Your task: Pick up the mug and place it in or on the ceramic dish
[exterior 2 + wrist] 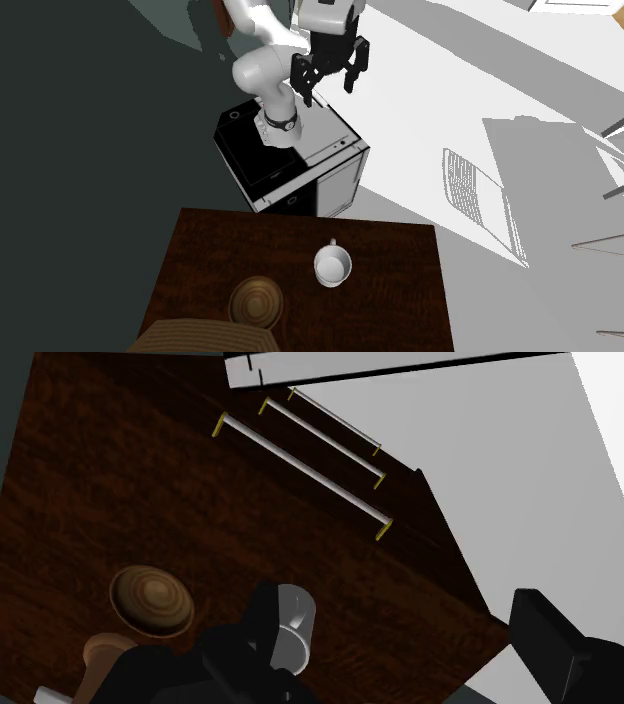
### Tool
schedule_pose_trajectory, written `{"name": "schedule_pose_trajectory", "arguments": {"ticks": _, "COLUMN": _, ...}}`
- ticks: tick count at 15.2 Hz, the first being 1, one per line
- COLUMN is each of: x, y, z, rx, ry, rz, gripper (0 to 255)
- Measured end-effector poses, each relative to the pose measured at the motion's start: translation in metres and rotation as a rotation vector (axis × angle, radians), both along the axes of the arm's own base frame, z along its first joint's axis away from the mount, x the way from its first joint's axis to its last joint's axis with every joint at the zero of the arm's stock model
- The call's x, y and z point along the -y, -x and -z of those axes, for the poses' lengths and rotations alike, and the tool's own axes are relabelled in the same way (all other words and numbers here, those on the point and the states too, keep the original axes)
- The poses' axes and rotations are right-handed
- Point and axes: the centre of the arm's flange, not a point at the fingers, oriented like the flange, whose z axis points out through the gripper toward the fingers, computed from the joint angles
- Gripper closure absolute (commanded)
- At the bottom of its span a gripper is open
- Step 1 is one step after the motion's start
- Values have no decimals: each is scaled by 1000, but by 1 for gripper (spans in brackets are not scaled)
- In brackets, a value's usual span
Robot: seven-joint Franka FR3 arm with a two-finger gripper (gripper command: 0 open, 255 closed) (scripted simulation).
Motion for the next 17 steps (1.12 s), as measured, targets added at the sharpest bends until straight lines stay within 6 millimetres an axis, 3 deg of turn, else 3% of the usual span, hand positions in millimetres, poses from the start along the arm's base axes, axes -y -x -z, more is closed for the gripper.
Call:
{"name": "schedule_pose_trajectory", "arguments": {"ticks": 4, "x": 12, "y": -17, "z": 17, "rx": 1, "ry": -9, "rz": 9, "gripper": 0}}
{"name": "schedule_pose_trajectory", "arguments": {"ticks": 17, "x": 103, "y": -118, "z": 122, "rx": 15, "ry": -65, "rz": 62, "gripper": 0}}
